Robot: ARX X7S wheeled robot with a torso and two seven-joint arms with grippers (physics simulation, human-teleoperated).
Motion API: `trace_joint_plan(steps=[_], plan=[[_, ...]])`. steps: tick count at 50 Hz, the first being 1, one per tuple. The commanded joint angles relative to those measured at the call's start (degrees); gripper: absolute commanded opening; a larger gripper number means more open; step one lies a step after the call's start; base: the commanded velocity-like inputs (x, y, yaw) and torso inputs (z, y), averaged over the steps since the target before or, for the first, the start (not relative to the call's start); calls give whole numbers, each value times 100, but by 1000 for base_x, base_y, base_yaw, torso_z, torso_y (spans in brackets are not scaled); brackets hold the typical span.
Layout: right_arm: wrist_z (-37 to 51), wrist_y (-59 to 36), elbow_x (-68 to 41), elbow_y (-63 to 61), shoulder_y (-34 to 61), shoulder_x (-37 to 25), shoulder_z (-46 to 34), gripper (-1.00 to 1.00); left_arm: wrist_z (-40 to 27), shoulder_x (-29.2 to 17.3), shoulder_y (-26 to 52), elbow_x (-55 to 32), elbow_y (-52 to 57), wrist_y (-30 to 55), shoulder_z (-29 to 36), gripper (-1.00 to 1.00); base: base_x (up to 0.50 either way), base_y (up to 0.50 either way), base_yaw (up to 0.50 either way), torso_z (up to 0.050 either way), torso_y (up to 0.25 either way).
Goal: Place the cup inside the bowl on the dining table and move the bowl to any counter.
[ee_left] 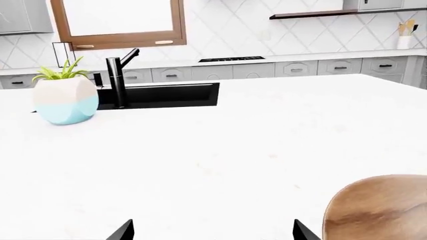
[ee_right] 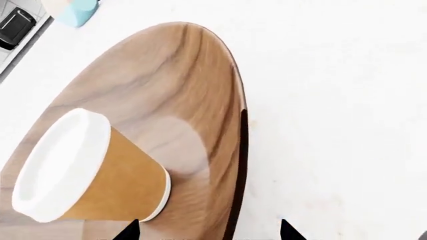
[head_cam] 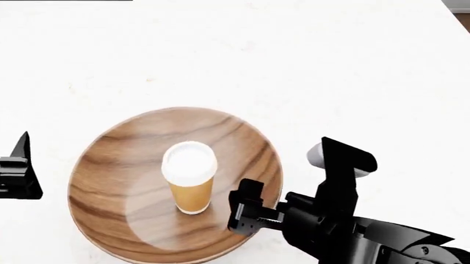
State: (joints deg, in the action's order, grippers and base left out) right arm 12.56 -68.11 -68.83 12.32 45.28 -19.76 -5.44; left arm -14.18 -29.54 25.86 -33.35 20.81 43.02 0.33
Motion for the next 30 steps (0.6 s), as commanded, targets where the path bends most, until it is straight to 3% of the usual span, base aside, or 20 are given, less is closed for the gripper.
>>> trace_joint_plan(steps=[1,4,5,23,25,30], plan=[[-101,53,43,69,-14,10,-119,100,-196,155,69,60,95,96,177,100,0,0,0,0,0],[-101,125,49,11,24,-3,-88,100,-248,205,127,80,93,130,235,100,0,0,0,0,0],[-107,181,67,-29,33,-5,-75,-100,-314,265,173,104,114,174,301,100,0,0,0,0,0],[127,543,-218,-136,135,15,468,-100,-460,341,161,130,167,198,356,100,0,0,0,0,0],[200,590,-344,-142,120,45,625,-100,-96,67,141,26,-120,1,95,100,0,0,0,0,0],[319,625,-413,-231,128,-17,747,-100,66,-62,153,-14,-264,-88,-13,100,0,0,0,0,0]])
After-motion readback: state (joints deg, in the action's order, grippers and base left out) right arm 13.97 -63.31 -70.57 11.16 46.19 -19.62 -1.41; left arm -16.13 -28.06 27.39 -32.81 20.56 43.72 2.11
